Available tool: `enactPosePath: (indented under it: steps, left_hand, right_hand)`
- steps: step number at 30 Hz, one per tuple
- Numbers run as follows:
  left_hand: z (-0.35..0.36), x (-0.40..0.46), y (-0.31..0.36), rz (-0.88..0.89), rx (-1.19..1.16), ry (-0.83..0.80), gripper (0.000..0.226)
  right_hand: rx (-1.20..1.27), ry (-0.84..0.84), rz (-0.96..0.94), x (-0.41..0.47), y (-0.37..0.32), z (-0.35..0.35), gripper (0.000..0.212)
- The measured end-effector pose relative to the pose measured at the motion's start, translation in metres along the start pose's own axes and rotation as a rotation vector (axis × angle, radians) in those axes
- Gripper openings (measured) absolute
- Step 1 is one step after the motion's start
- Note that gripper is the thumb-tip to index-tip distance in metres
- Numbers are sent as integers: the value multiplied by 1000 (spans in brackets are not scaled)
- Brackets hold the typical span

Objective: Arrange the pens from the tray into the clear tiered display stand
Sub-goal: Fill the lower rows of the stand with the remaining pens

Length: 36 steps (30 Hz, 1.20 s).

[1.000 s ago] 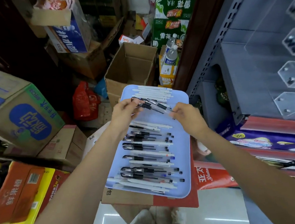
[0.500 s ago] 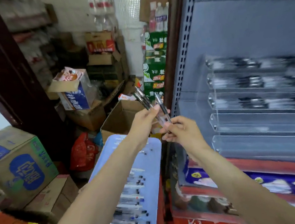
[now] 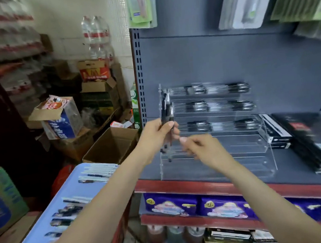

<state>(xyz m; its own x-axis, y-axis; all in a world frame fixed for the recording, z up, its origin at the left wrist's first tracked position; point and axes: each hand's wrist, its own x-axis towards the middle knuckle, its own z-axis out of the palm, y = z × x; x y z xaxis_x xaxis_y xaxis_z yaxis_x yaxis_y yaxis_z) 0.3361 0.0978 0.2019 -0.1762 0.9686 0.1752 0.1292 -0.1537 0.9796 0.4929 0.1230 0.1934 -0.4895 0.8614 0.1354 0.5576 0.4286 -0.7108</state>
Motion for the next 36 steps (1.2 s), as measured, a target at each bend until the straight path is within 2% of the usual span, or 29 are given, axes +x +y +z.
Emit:
enactPosePath:
  steps: [2,6,9,11,14,19,22,25,31,36]
  left_hand:
    - [2,1,1,86,252,-44,20]
    - [20,1,6,120,631,-321,12]
    - [35,5,10,162,714,-332,12]
    - [44,9,15,166,774,-342,16]
    - [54,21,21,199,893,-286,19]
    - [59,43,19,211,885,31,20]
    - [70,50,17,182,813,32,19]
    - [80,57,12,175,790,9,15]
    - [88,67,3,167,729,9,14]
    - [93,74,3,138,712,-10,17]
  right_hand:
    - [156,87,17,-3,8,-23,20]
    - [619,70,-18,-8,19,-47,26]
    - [647,93,-18,-10,30,-51,13]
    - [673,145,-9,-12,40,-57,13]
    - [681,267,-2,-14,56,-77,18]
    - [665,437,41,-7,94,-116,17]
    - [566,471,59,7,114,-131,17]
    - [374,431,57,24,122,-138,17]
    - [-339,278,-53,45,128,-145,25]
    - [-508,196,-80,47,138,-140,36]
